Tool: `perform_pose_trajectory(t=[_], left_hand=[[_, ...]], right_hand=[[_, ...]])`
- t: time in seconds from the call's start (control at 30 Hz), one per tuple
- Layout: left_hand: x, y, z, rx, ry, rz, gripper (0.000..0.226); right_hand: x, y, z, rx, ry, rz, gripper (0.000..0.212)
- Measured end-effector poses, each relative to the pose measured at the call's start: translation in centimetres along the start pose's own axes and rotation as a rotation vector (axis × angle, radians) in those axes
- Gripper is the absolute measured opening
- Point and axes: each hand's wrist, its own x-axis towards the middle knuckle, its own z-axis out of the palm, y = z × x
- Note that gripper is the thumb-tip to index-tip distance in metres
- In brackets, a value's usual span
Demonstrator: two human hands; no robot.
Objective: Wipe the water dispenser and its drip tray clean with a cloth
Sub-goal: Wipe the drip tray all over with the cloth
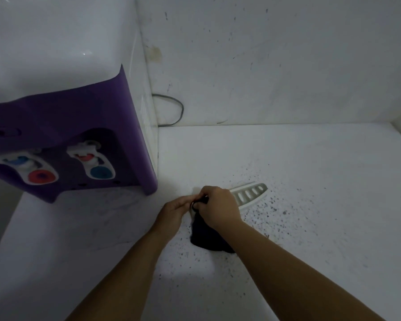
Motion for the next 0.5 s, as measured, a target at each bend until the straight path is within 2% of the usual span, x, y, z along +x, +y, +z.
perform_pose_trajectory(t=[0.2,0.3,0.37,0.47,0.5], left_hand=[[0.2,0.7,0.9,0.128,0.11,-0.074,0.023],[-0.1,1.3,1.7,0.291,0.096,-0.066,0.037],[-0.2,1.8,2.2,0.38,0.06,0.003,0.045],[0.0,2.6,2.9,0.557,0.046,0.139,0.033],[0.1,2.7,3.1,0.603,0.053,0.156,0.037]], right_hand=[[-0.3,2.6,-3.0,0.343,-0.016,0.183,0.01],[-1.2,5.2,-4.8,0.403,0.059,0.275,0.009],[-1.8,7.0,-5.3,0.44,0.135,0.343,0.007],[-2.6,9.1,-5.2,0.454,0.227,0.433,0.01],[-2.9,9.7,-5.1,0.439,0.237,0.449,0.012]])
